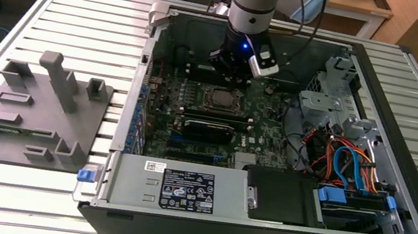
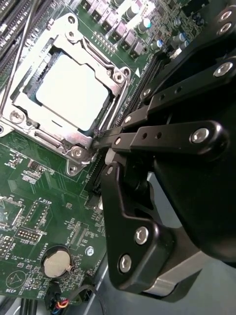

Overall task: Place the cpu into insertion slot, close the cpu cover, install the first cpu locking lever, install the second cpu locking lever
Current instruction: 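Install the first cpu locking lever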

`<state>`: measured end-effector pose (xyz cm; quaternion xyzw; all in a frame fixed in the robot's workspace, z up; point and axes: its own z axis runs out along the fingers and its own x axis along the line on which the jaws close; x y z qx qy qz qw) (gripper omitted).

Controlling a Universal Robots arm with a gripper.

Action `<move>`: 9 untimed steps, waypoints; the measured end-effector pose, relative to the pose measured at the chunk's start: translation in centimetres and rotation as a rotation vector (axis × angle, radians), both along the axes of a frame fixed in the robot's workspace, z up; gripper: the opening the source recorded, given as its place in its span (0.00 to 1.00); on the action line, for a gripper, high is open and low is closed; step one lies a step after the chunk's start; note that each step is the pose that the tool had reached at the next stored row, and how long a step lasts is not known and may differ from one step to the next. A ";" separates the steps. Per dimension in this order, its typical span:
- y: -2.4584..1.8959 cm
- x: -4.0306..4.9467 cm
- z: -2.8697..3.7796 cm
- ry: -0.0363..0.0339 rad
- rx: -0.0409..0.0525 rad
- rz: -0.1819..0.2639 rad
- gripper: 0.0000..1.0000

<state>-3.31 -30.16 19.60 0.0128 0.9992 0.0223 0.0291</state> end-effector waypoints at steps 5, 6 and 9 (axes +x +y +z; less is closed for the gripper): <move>0.02 0.01 0.11 -0.0004 0.0113 0.000 0.11; 0.01 0.00 0.22 -0.0002 0.0111 0.000 0.11; 0.01 0.00 0.51 0.0000 0.0107 0.000 0.11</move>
